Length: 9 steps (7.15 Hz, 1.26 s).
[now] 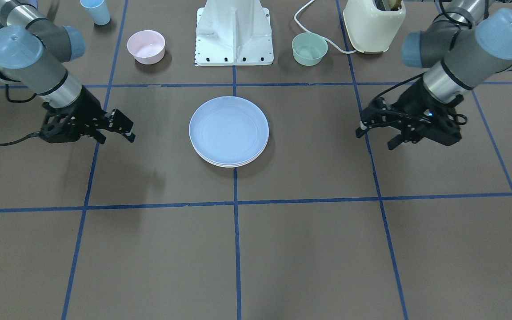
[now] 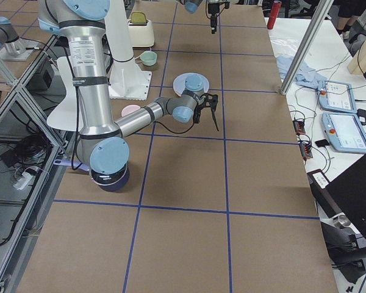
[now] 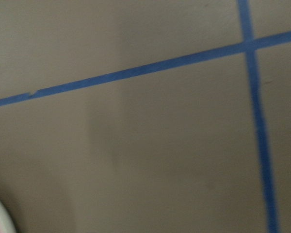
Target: Stack three plates with pink and blue
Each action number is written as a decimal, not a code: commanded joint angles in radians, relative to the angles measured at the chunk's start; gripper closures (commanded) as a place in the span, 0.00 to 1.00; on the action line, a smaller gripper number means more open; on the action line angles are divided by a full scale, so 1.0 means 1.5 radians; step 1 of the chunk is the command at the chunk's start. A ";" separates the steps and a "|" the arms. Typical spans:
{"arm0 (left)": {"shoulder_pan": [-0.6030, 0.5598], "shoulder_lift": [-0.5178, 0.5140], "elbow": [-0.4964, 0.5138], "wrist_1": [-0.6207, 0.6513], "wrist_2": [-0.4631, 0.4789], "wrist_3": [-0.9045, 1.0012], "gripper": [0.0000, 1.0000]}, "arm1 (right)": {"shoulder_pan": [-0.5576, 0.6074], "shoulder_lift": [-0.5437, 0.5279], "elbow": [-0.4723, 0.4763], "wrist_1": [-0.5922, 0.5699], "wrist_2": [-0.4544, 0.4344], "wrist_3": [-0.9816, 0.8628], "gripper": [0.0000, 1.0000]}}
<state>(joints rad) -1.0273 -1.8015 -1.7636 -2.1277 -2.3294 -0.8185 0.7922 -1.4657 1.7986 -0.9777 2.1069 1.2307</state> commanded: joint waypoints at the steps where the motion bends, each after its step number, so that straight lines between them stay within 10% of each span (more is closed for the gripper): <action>1: -0.124 0.089 0.040 0.005 0.000 0.275 0.00 | 0.136 -0.057 -0.008 -0.089 0.062 -0.255 0.00; 4: -0.316 0.088 0.234 0.004 0.008 0.594 0.00 | 0.363 -0.058 -0.084 -0.257 0.147 -0.631 0.00; 9: -0.337 0.084 0.257 0.010 0.006 0.598 0.00 | 0.423 -0.061 -0.104 -0.291 0.141 -0.698 0.00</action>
<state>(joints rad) -1.5314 -1.6747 -1.3780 -2.1135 -2.3190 0.0783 1.4242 -1.5554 1.6438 -1.4130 2.3203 0.1862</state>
